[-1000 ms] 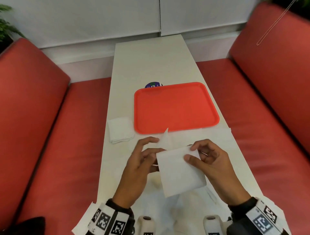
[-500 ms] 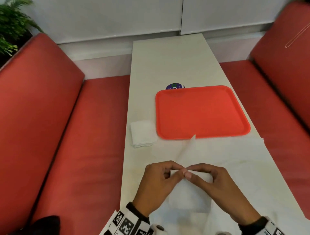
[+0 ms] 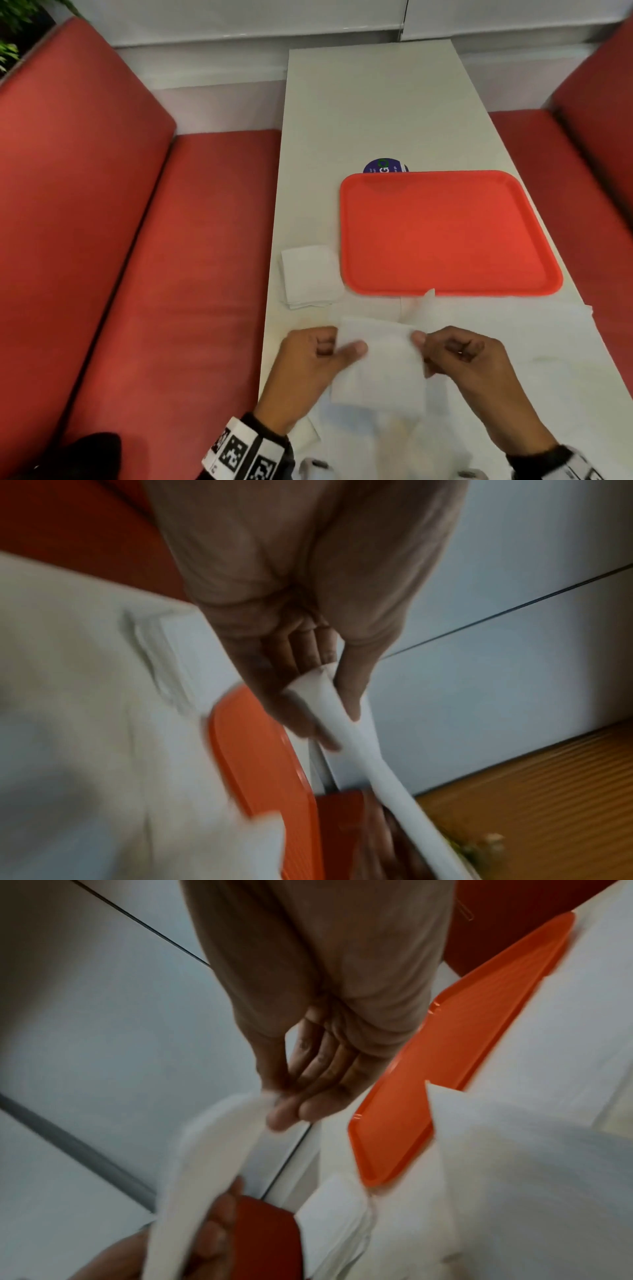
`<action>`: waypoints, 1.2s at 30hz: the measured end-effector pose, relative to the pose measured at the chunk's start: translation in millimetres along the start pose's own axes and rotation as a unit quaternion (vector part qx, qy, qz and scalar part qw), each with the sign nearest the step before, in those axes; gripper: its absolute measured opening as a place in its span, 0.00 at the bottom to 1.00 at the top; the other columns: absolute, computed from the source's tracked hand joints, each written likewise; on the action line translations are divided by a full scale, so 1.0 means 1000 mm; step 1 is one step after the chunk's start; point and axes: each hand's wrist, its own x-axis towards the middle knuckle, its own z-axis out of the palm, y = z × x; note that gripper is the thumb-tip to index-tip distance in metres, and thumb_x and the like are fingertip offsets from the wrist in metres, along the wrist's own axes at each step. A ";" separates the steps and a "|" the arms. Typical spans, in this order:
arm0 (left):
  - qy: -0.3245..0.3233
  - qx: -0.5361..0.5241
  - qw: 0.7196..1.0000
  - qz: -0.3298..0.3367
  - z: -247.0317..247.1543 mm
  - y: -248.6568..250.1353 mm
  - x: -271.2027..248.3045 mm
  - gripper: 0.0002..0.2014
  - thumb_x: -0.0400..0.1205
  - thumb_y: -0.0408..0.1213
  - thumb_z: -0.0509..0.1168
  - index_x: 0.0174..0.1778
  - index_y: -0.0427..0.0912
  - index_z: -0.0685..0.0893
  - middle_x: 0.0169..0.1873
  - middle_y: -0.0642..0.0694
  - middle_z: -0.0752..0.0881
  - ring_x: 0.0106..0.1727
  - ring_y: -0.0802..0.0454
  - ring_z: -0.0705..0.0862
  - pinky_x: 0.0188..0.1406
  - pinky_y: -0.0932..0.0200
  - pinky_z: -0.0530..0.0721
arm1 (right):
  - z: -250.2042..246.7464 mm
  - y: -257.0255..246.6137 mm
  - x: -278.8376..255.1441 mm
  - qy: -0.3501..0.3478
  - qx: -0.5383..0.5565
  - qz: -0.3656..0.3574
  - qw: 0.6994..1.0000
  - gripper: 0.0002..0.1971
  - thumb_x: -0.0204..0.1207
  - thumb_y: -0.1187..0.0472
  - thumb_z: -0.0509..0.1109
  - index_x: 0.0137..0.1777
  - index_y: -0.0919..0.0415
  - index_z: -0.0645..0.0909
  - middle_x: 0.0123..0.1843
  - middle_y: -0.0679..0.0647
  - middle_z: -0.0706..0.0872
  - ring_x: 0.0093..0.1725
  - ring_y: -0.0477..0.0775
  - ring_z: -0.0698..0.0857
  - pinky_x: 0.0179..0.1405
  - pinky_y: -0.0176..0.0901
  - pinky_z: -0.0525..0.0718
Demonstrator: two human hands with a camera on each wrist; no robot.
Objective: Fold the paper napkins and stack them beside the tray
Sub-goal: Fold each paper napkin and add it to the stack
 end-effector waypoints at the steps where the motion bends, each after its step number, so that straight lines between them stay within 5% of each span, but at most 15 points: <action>1: 0.047 -0.003 0.999 0.003 -0.009 0.001 0.013 0.10 0.78 0.36 0.76 0.53 0.36 0.93 0.47 0.44 0.95 0.47 0.50 0.94 0.41 0.63 0.88 | -0.002 0.006 0.011 0.042 -0.007 0.004 0.999 0.12 0.71 0.56 0.79 0.34 0.65 0.87 0.33 0.61 0.90 0.33 0.56 0.88 0.41 0.44 0.84; 4: 0.143 -0.021 0.989 -0.011 -0.040 0.004 0.056 0.10 0.79 0.33 0.76 0.54 0.33 0.92 0.48 0.42 0.95 0.47 0.47 0.94 0.40 0.59 0.91 | -0.013 0.031 0.046 0.142 -0.142 0.020 0.979 0.13 0.72 0.49 0.79 0.49 0.54 0.84 0.48 0.55 0.88 0.44 0.55 0.87 0.38 0.42 0.80; 7: 0.186 0.011 0.982 -0.027 -0.068 -0.003 0.094 0.11 0.78 0.40 0.78 0.52 0.39 0.93 0.47 0.46 0.95 0.49 0.46 0.94 0.44 0.55 0.90 | -0.019 0.056 0.068 0.122 -0.259 0.071 0.955 0.27 0.71 0.42 0.78 0.64 0.55 0.76 0.59 0.54 0.76 0.50 0.53 0.82 0.42 0.45 0.78; 10: 0.218 0.077 0.972 -0.036 -0.082 -0.015 0.126 0.09 0.75 0.48 0.80 0.41 0.46 0.95 0.39 0.52 0.95 0.46 0.48 0.92 0.44 0.53 0.86 | -0.016 0.072 0.076 0.114 -0.278 0.084 0.950 0.29 0.70 0.39 0.77 0.63 0.58 0.76 0.57 0.54 0.76 0.50 0.53 0.81 0.45 0.46 0.78; 13: 0.252 0.175 0.951 -0.042 -0.078 -0.026 0.142 0.18 0.75 0.47 0.80 0.24 0.45 0.83 0.22 0.56 0.82 0.36 0.47 0.80 0.34 0.56 0.74 | -0.011 0.083 0.078 0.111 -0.293 0.075 0.947 0.25 0.71 0.40 0.77 0.57 0.56 0.76 0.52 0.51 0.77 0.48 0.51 0.80 0.45 0.46 0.76; 18: 0.313 0.232 0.920 -0.032 -0.065 -0.030 0.144 0.21 0.74 0.43 0.81 0.53 0.42 0.77 0.33 0.48 0.80 0.41 0.54 0.74 0.34 0.60 0.70 | -0.005 0.092 0.078 0.121 -0.300 0.029 0.946 0.17 0.73 0.45 0.78 0.52 0.52 0.76 0.47 0.50 0.80 0.44 0.49 0.80 0.42 0.44 0.75; 20: 0.334 0.239 0.912 -0.019 -0.064 -0.028 0.143 0.25 0.73 0.44 0.82 0.55 0.42 0.74 0.36 0.47 0.78 0.40 0.51 0.75 0.31 0.59 0.69 | -0.004 0.093 0.077 0.129 -0.303 0.001 0.944 0.14 0.75 0.49 0.78 0.52 0.50 0.76 0.45 0.48 0.80 0.43 0.48 0.81 0.39 0.39 0.74; 24: 0.348 0.265 0.899 -0.004 -0.058 -0.017 0.128 0.26 0.74 0.55 0.78 0.56 0.48 0.72 0.43 0.48 0.80 0.46 0.47 0.78 0.41 0.52 0.77 | -0.006 0.090 0.071 0.141 -0.286 -0.046 0.947 0.09 0.77 0.57 0.77 0.41 0.50 0.78 0.43 0.45 0.80 0.40 0.47 0.84 0.32 0.35 0.75; 28: 0.296 0.289 0.907 0.082 -0.029 -0.011 0.090 0.15 0.80 0.50 0.73 0.51 0.50 0.76 0.37 0.51 0.78 0.38 0.48 0.79 0.36 0.54 0.77 | -0.015 0.066 0.051 0.089 -0.153 -0.024 0.984 0.05 0.80 0.57 0.75 0.44 0.51 0.82 0.41 0.48 0.88 0.34 0.45 0.84 0.29 0.31 0.76; 30: 0.234 0.283 0.925 0.100 -0.004 -0.016 0.067 0.11 0.80 0.49 0.73 0.50 0.51 0.79 0.38 0.52 0.81 0.38 0.51 0.82 0.37 0.54 0.80 | -0.024 0.046 0.033 0.033 -0.041 -0.028 0.998 0.04 0.80 0.59 0.73 0.47 0.59 0.83 0.37 0.55 0.88 0.36 0.46 0.84 0.36 0.35 0.78; 32: 0.150 0.248 0.953 0.089 0.023 -0.022 0.045 0.09 0.81 0.50 0.72 0.51 0.52 0.82 0.44 0.54 0.86 0.43 0.56 0.85 0.44 0.57 0.83 | -0.033 0.027 0.012 0.001 0.050 -0.047 0.998 0.06 0.79 0.59 0.71 0.48 0.61 0.84 0.42 0.61 0.88 0.45 0.51 0.86 0.47 0.43 0.82; 34: 0.057 0.208 0.975 0.048 0.048 -0.023 0.028 0.08 0.86 0.50 0.67 0.56 0.52 0.85 0.51 0.56 0.89 0.51 0.63 0.86 0.53 0.59 0.81 | -0.042 0.014 -0.003 -0.026 0.132 -0.041 0.990 0.07 0.74 0.53 0.74 0.45 0.56 0.85 0.43 0.55 0.90 0.47 0.50 0.87 0.49 0.42 0.87; 36: -0.024 0.108 0.994 0.001 0.070 -0.017 0.012 0.16 0.88 0.56 0.59 0.60 0.55 0.87 0.58 0.57 0.91 0.60 0.64 0.86 0.64 0.56 0.81 | -0.054 0.011 -0.012 -0.047 0.170 -0.033 0.984 0.19 0.66 0.43 0.82 0.46 0.56 0.83 0.47 0.60 0.91 0.48 0.51 0.88 0.49 0.45 0.89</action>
